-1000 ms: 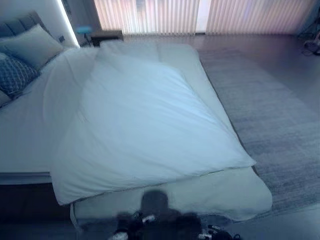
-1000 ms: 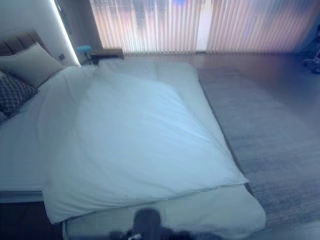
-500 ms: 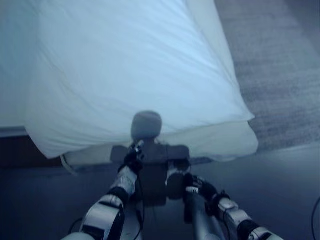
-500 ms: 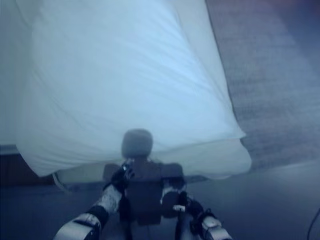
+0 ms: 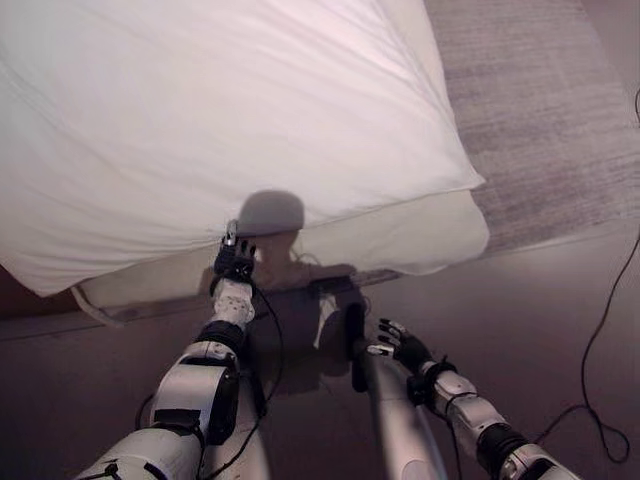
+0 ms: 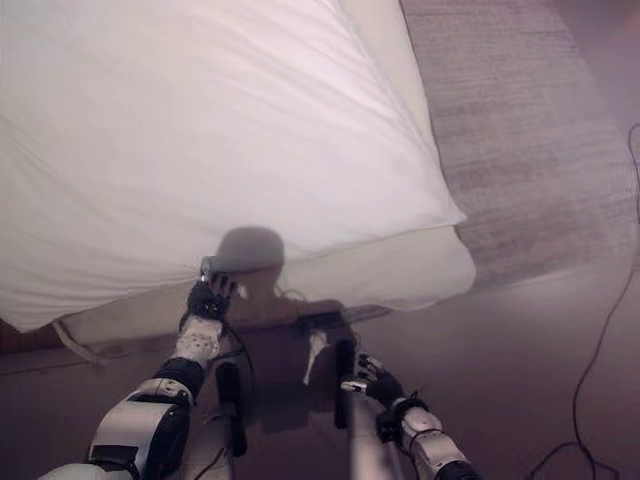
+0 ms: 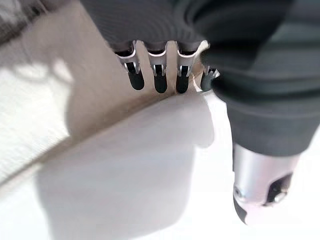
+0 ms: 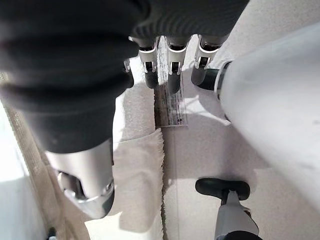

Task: Make the bed

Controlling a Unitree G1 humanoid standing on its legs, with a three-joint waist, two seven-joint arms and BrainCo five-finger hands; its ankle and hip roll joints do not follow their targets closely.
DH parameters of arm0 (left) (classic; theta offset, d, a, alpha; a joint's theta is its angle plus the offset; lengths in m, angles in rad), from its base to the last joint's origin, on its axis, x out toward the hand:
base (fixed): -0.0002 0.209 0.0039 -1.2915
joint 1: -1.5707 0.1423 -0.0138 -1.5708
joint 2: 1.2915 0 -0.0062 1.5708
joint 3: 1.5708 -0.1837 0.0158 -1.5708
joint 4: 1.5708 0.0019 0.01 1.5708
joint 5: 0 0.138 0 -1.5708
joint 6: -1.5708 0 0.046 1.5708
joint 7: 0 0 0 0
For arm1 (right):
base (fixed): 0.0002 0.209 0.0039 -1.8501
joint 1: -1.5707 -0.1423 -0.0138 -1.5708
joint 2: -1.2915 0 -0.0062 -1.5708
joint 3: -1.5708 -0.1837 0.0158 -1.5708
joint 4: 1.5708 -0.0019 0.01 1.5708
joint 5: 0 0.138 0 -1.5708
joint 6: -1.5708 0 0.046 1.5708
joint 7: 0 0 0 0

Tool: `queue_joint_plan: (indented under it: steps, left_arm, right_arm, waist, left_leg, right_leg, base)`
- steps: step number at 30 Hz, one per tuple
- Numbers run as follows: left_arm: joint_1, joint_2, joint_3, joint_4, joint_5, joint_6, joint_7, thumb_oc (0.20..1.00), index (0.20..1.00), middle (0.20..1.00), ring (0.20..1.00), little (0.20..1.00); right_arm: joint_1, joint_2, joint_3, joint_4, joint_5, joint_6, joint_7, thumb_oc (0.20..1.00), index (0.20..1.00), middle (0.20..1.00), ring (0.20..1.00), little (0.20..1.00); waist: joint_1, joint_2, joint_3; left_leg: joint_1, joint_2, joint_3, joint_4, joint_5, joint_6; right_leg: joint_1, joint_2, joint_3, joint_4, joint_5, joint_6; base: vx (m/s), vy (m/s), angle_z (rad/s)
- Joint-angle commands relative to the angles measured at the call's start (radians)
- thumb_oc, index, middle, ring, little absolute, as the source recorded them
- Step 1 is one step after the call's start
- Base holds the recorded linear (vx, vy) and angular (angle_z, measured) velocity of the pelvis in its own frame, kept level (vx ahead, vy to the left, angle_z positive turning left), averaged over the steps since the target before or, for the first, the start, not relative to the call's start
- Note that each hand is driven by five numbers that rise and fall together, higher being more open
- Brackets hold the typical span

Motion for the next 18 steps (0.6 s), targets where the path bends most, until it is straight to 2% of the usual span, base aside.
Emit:
queue_joint_plan:
  steps: [1, 10, 11, 13, 14, 18]
  left_arm:
    - [-0.082, 0.053, 0.009, 0.038, -0.002, -0.055, 0.006, 1.0, 1.0, 1.0, 1.0, 1.0]
    - [-0.189, 0.103, -0.004, 0.034, -0.015, -0.082, 0.036, 1.0, 1.0, 1.0, 1.0, 1.0]
    - [-0.195, 0.108, -0.007, 0.026, -0.011, -0.087, 0.036, 0.595, 0.595, 0.595, 0.595, 0.595]
    - [-0.204, 0.105, -0.017, 0.018, -0.008, -0.087, 0.038, 0.304, 0.304, 0.304, 0.304, 0.304]
    - [-0.204, 0.105, -0.018, 0.017, -0.008, -0.088, 0.039, 0.2, 0.2, 0.2, 0.2, 0.2]
    - [-0.212, 0.097, -0.033, -0.001, -0.01, -0.089, 0.036, 0.2, 0.2, 0.2, 0.2, 0.2]
  right_arm:
    - [0.038, -0.014, 0.045, -0.062, 0.044, -0.044, -0.007, 1.0, 1.0, 1.0, 1.0, 1.0]
    - [0.044, -0.012, 0.062, -0.094, 0.04, -0.051, -0.02, 1.0, 1.0, 1.0, 1.0, 1.0]
    - [0.046, -0.011, 0.062, -0.097, 0.039, -0.055, -0.023, 1.0, 1.0, 1.0, 1.0, 1.0]
    - [0.049, -0.012, 0.062, -0.1, 0.036, -0.055, -0.026, 1.0, 1.0, 1.0, 1.0, 1.0]
    - [0.049, -0.012, 0.061, -0.101, 0.036, -0.055, -0.026, 1.0, 1.0, 1.0, 1.0, 1.0]
    - [0.05, -0.015, 0.061, -0.116, 0.034, -0.056, -0.025, 1.0, 1.0, 1.0, 1.0, 1.0]
  waist:
    - [-0.009, -0.023, -0.047]
    - [-0.017, -0.025, -0.046]
    - [-0.017, -0.024, -0.046]
    - [-0.016, -0.022, -0.045]
    - [-0.015, -0.022, -0.045]
    - [-0.011, -0.014, -0.047]
  left_leg:
    - [-0.08, -0.046, 0.003, 0.053, -0.017, 0.04]
    - [-0.103, -0.049, 0.009, 0.065, -0.025, 0.045]
    - [-0.104, -0.05, 0.012, 0.066, -0.027, 0.045]
    - [-0.103, -0.052, 0.014, 0.063, -0.027, 0.046]
    - [-0.102, -0.052, 0.015, 0.062, -0.026, 0.046]
    - [-0.098, -0.054, 0.013, 0.058, -0.025, 0.046]
  right_leg:
    - [-0.037, 0.023, -0.013, 0.0, 0.002, 0.039]
    - [-0.055, 0.023, -0.005, -0.014, 0.012, 0.042]
    - [-0.055, 0.021, -0.003, -0.018, 0.014, 0.044]
    - [-0.056, 0.02, -0.002, -0.021, 0.016, 0.044]
    - [-0.056, 0.02, -0.002, -0.022, 0.016, 0.044]
    - [-0.055, 0.019, 0.0, -0.02, 0.014, 0.041]
  base:
    - [0.02, 0.029, -0.04]
    - [0.01, 0.018, -0.02]
    - [0.01, 0.028, -0.03]
    - [0.01, 0.016, -0.01]
    - [0.0, 0.0, 0.0]
    - [0.0, 0.0, 0.0]
